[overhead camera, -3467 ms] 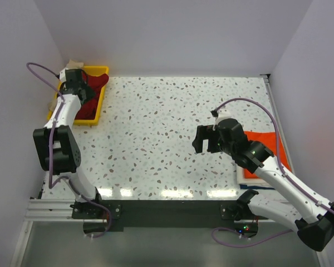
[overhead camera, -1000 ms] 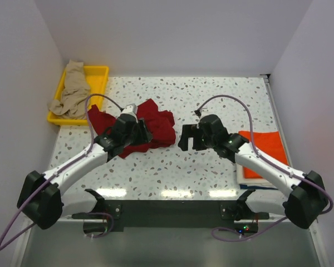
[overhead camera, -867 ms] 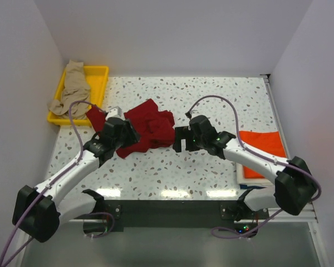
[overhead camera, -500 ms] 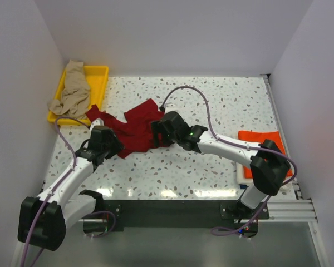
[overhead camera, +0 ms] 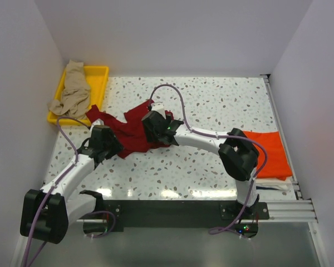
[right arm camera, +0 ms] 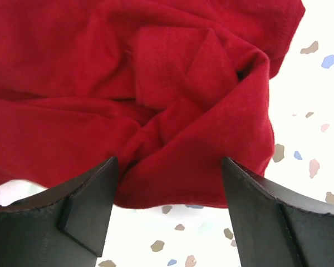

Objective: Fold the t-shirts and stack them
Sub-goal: Flatten the tshirt out

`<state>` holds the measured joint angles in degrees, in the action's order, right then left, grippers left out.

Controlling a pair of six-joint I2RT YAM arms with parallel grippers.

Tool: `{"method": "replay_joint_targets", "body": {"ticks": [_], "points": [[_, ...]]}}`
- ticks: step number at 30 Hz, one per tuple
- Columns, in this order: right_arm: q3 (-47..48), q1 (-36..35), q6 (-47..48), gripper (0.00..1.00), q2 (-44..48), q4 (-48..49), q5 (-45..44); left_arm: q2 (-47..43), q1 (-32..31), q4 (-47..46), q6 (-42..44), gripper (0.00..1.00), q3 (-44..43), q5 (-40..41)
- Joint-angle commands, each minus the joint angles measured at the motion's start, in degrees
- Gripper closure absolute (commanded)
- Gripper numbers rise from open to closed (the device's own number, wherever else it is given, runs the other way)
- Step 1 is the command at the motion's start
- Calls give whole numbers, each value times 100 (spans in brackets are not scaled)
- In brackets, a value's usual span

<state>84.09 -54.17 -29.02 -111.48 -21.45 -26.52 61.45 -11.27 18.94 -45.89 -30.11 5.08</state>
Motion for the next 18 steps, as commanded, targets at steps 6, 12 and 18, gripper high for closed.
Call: {"method": "replay_joint_targets", "body": {"ticks": [6,12,18], "points": [[318,-6,80,55,-102,-411,-599,42,54,-338,54,49,93,28],[178,283,45,92,389,-606,-653,86,54,-443,-16,49,312,28],[-621,863,-43,96,1286,-430,-293,218,54,-864,-192,51,681,-174]]}}
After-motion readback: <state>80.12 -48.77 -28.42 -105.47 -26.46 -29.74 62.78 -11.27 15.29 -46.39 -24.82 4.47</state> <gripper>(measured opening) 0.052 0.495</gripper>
